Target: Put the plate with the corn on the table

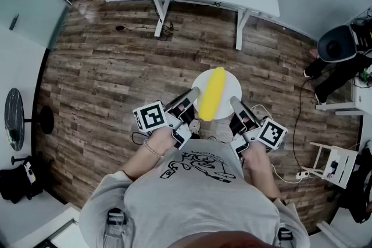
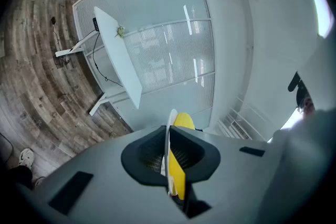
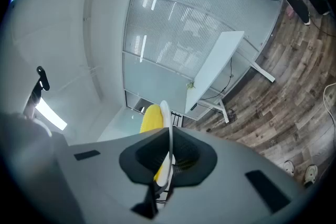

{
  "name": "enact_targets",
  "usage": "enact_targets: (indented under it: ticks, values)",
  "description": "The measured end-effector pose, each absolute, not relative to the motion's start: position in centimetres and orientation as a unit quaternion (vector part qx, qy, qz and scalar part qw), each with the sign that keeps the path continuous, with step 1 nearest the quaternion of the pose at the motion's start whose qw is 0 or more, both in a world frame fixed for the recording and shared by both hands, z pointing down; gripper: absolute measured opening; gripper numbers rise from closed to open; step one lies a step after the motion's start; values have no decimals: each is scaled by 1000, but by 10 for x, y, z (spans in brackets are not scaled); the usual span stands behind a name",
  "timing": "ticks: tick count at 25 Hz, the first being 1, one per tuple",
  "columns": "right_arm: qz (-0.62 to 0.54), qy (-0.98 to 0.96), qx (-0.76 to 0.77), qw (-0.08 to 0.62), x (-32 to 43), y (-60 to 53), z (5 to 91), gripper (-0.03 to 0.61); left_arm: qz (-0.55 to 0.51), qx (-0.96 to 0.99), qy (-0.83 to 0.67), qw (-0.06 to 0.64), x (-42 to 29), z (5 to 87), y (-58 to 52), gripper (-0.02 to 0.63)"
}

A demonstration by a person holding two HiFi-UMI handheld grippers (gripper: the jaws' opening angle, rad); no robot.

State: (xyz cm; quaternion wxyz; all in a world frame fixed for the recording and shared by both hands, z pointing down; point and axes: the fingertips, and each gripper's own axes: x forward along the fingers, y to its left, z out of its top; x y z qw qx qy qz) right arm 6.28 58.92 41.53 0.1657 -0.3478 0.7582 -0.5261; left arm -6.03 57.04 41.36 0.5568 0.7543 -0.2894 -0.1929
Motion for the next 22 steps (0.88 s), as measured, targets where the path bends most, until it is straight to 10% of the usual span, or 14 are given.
enact_targets:
  ticks: [22]
  values:
    - [-526,754,-357,169,38,524,421,17,-195,744,-288,570,-86,421,508,31]
